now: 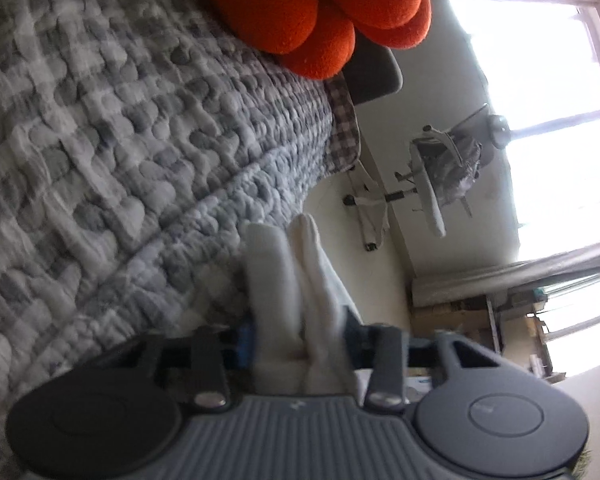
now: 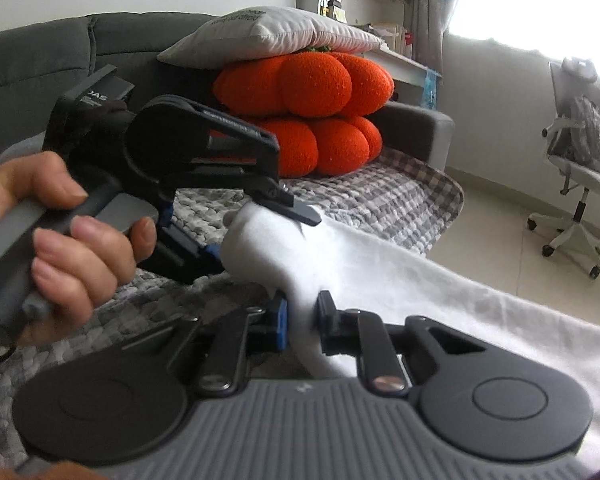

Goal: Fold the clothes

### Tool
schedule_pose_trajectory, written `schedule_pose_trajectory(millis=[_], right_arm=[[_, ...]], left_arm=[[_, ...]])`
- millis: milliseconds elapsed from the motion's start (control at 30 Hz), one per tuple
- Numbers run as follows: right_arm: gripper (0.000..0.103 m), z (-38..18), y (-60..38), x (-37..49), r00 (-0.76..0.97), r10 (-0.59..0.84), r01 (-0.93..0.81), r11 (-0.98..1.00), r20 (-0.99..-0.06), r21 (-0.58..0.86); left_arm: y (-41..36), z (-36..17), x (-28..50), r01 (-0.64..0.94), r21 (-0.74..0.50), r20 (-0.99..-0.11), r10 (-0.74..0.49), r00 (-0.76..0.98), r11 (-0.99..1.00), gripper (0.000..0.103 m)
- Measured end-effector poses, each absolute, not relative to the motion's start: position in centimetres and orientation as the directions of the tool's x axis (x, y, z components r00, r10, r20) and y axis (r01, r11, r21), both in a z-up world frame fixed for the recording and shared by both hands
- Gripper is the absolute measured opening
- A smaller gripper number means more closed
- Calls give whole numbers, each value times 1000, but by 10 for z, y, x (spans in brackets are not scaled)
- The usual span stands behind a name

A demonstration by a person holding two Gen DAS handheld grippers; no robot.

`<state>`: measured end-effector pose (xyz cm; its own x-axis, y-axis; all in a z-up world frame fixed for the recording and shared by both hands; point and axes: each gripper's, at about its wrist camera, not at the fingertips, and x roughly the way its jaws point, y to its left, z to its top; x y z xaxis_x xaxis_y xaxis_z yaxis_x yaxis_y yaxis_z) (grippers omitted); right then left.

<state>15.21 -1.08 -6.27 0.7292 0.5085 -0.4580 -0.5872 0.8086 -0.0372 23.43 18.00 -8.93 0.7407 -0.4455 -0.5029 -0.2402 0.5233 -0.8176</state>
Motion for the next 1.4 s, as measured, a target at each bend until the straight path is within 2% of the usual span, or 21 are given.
schedule_pose_trajectory(millis=[67,133,167,233,400,533,600,667,867,1067,1233,1333,1400], right_arm=[[25,-62,-14,153,717,521,-588,809,-464,0],[29,-60,-18,154,702,538,-591,806,-467,40],[39,-58,-21,154,693,548,-594,802,-468,60],[49,-54,-29,155,671,578,-602,790,-465,113],[49,-44,-56,160,654,618,-579,780,-435,237],[49,-41,-78,173,695,590,-494,807,-411,323],[46,-43,-86,181,730,542,-438,838,-416,324],[32,-47,-93,190,756,490,-377,868,-433,325],[7,-64,-99,227,767,366,-222,922,-527,317],[0,-72,-94,259,758,331,-179,935,-563,307],[0,-68,-99,263,755,330,-174,934,-567,312],[15,-58,-103,249,761,316,-163,939,-566,304],[16,-51,-104,233,769,323,-180,938,-551,297]], left_arm=[[179,-87,233,-230,-803,-505,-423,752,550,27],[178,-84,232,-221,-798,-499,-408,765,561,25],[178,-84,231,-214,-800,-491,-405,771,561,24],[178,-82,230,-200,-803,-475,-400,784,562,24],[172,-71,225,-136,-778,-440,-378,815,613,24],[166,-66,219,-73,-740,-405,-355,843,669,23],[163,-64,215,-44,-720,-384,-346,856,693,23],[159,-62,211,-15,-698,-363,-337,869,716,23],[154,-54,202,47,-662,-312,-332,890,748,23],[144,-44,195,76,-626,-304,-333,892,776,23],[141,-40,196,54,-637,-324,-331,886,769,23],[142,-37,197,32,-649,-342,-329,880,760,23],[141,-36,198,25,-648,-350,-327,878,761,23]])
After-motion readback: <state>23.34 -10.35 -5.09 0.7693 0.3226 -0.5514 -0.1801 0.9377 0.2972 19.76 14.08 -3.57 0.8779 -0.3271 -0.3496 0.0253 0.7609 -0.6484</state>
